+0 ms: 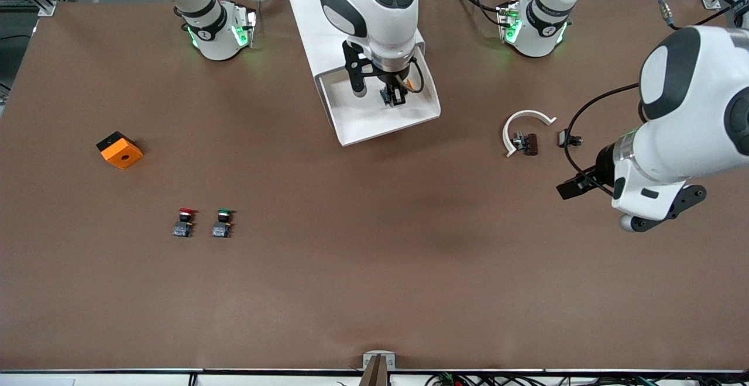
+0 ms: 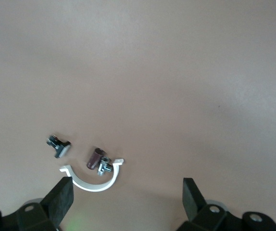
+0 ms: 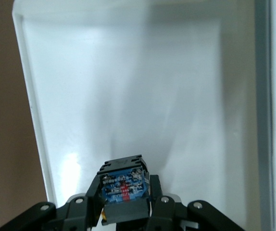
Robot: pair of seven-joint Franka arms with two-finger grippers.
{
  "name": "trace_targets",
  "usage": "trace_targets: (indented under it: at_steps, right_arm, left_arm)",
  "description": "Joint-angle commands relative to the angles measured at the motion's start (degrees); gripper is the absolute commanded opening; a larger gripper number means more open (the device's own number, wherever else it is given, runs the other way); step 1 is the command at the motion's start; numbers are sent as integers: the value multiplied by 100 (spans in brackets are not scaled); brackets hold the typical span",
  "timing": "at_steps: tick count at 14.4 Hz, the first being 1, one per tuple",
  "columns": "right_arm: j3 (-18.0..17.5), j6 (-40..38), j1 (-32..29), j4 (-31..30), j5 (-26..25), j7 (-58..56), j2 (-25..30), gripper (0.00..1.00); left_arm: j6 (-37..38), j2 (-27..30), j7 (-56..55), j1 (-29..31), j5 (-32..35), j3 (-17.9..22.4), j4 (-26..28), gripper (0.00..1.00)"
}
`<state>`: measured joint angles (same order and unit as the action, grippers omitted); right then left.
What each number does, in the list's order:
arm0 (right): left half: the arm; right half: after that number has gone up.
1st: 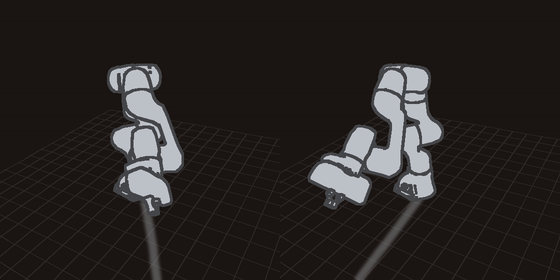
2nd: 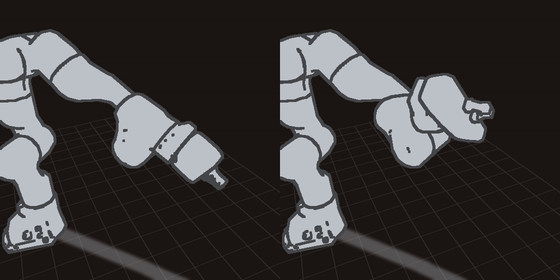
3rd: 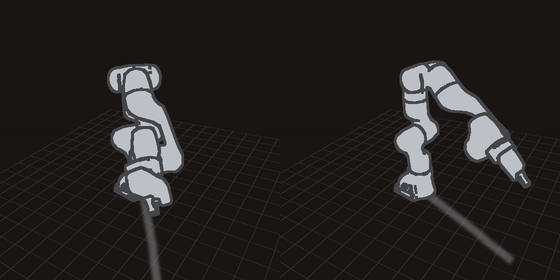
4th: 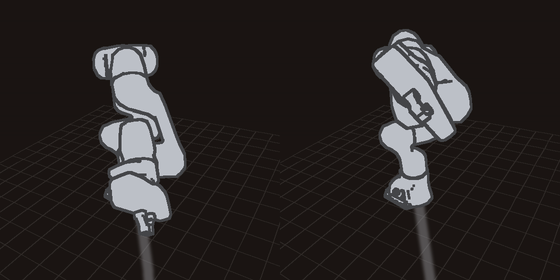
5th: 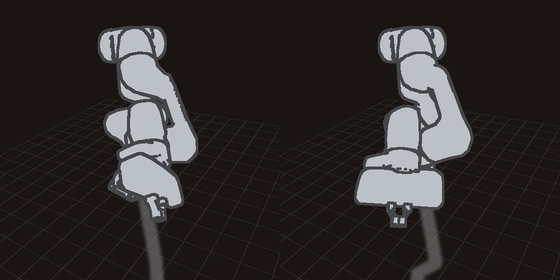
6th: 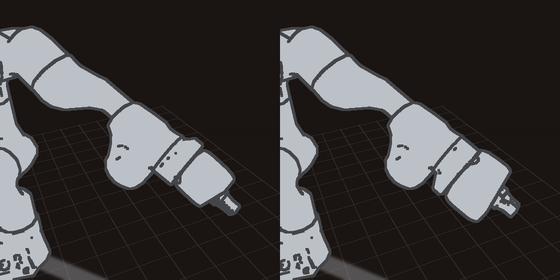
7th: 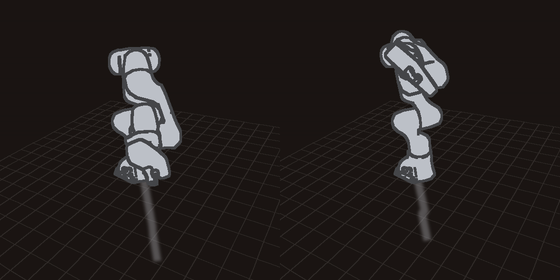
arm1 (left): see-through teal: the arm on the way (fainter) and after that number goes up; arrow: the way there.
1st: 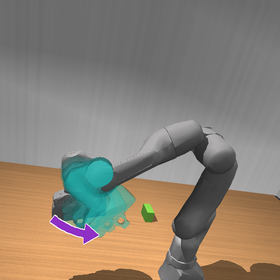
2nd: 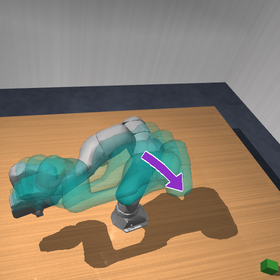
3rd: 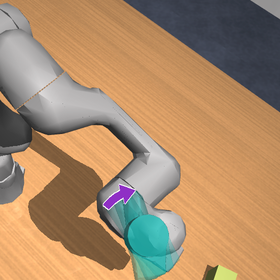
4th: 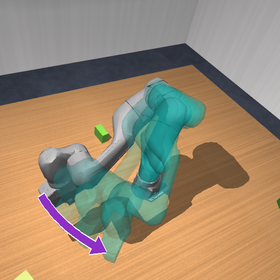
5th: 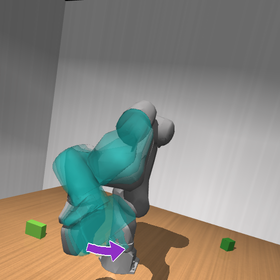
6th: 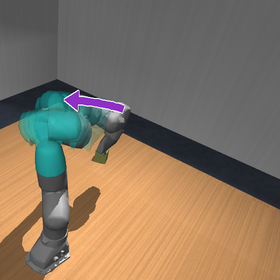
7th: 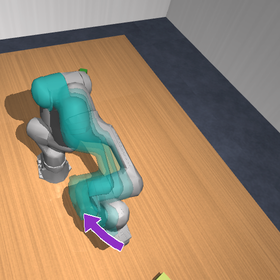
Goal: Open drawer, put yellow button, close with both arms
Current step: 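Release the button into the drawer while the left gripper withdraws, then push the drawer front with the left gripper while the right gripper withdraws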
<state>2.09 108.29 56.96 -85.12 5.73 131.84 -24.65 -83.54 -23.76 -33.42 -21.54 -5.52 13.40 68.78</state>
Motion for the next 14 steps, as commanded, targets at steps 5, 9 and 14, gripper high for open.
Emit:
trace_targets:
  at_steps: [5, 9, 14]
  right_arm:
    - [81, -80, 201, 416, -273, 693, -409, 0]
    - [81, -89, 201, 680, -274, 799, -558, 0]
    - [81, -98, 210, 707, -256, 773, -576, 11]
  left_arm:
    - [-39, 802, 950, 176, 148, -12, 697, 100]
    - [-109, 1128, 1258, 194, 148, -21, 961, 100]
    - [-774, 1347, 1294, 141, 148, -372, 1600, 100]
